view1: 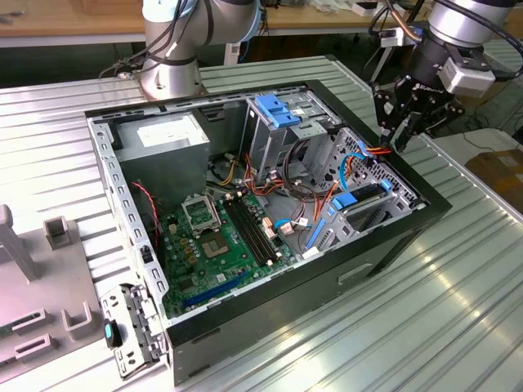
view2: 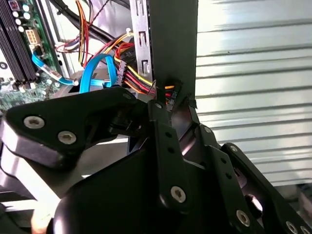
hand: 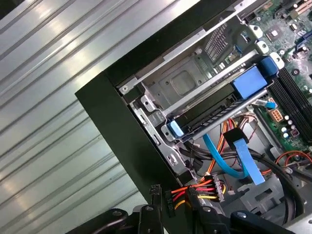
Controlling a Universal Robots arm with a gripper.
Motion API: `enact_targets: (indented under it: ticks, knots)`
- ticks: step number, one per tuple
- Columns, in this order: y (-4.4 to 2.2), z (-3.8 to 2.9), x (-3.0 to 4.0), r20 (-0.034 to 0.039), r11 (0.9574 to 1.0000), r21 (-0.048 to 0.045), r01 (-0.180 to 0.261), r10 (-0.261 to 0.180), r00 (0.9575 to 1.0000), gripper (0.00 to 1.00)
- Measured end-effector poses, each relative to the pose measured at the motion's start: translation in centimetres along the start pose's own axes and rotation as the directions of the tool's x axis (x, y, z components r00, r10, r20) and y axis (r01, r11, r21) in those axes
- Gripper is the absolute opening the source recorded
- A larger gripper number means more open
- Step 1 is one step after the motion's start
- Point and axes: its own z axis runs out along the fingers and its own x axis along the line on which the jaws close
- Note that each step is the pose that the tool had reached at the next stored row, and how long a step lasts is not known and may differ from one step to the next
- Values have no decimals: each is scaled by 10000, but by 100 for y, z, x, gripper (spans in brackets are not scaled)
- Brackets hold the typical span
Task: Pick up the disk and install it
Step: 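Insert the first disk wire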
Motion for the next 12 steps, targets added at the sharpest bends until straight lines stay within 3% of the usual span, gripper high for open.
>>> enact_targets:
  ticks: [1, 3, 5, 6, 7, 9, 10, 12]
  knots:
    - [-1, 11, -1, -21, 9996, 15, 282, -282, 9996, 33]
    - [-6, 18, -4, -78, 9990, -17, 438, -438, 9990, 33]
    - [-41, 33, -29, -206, 9989, 6, 463, -463, 9987, 33]
    - [-47, 37, -33, -235, 9989, 15, 466, -466, 9986, 33]
    - [-68, 45, -49, -307, 9988, -1, 492, -492, 9983, 33]
    - [-67, 45, -56, -462, 9985, -125, 541, -546, 9974, 33]
    - [-64, 50, -69, -539, 9984, -120, 554, -559, 9970, 33]
    - [-64, 51, -69, -549, 9984, -130, 555, -561, 9969, 33]
